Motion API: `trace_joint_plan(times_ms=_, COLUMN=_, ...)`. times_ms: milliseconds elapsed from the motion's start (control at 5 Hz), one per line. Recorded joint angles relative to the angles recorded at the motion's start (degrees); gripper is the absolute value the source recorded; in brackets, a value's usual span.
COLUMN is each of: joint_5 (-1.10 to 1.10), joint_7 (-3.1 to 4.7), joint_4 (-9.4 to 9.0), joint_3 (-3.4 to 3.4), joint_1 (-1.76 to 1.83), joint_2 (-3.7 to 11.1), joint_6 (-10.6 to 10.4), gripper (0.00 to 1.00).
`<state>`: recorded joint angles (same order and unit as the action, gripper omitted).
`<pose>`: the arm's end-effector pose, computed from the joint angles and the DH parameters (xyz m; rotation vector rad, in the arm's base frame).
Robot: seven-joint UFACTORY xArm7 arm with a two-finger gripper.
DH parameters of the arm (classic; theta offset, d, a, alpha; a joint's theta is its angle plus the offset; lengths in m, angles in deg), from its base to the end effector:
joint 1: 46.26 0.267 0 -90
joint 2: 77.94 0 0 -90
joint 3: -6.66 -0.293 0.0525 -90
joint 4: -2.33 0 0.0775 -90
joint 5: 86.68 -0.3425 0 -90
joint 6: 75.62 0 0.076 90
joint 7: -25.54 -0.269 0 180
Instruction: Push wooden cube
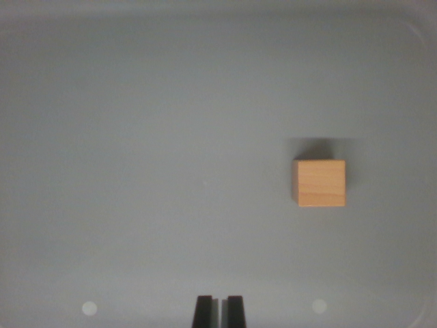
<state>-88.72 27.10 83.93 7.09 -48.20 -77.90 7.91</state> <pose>0.4696 -0.0102 0.3151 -3.1046 0.0291 0.0515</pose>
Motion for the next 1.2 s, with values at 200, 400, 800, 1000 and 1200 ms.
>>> trace_joint_plan(times_ms=200, joint_5=-0.04, joint_7=0.42, joint_4=-1.65, joint_3=0.23, joint_1=-0.22, joint_2=0.33, joint_6=-2.0, gripper=0.0)
trace_joint_plan(times_ms=400, joint_5=-0.04, joint_7=0.42, joint_4=-1.65, joint_3=0.23, joint_1=-0.22, joint_2=0.33, joint_6=-2.0, gripper=0.0)
trace_joint_plan(times_ms=800, joint_5=-0.08, joint_7=0.88, joint_4=-3.43, joint_3=0.48, joint_1=-0.46, joint_2=0.68, joint_6=-4.2, gripper=0.0)
trace_joint_plan(times_ms=1000, joint_5=-0.12, joint_7=1.36, joint_4=-5.32, joint_3=0.74, joint_1=-0.71, joint_2=1.06, joint_6=-6.6, gripper=0.0)
trace_joint_plan(times_ms=1200, joint_5=-0.12, joint_7=1.36, joint_4=-5.32, joint_3=0.74, joint_1=-0.71, joint_2=1.06, joint_6=-6.6, gripper=0.0)
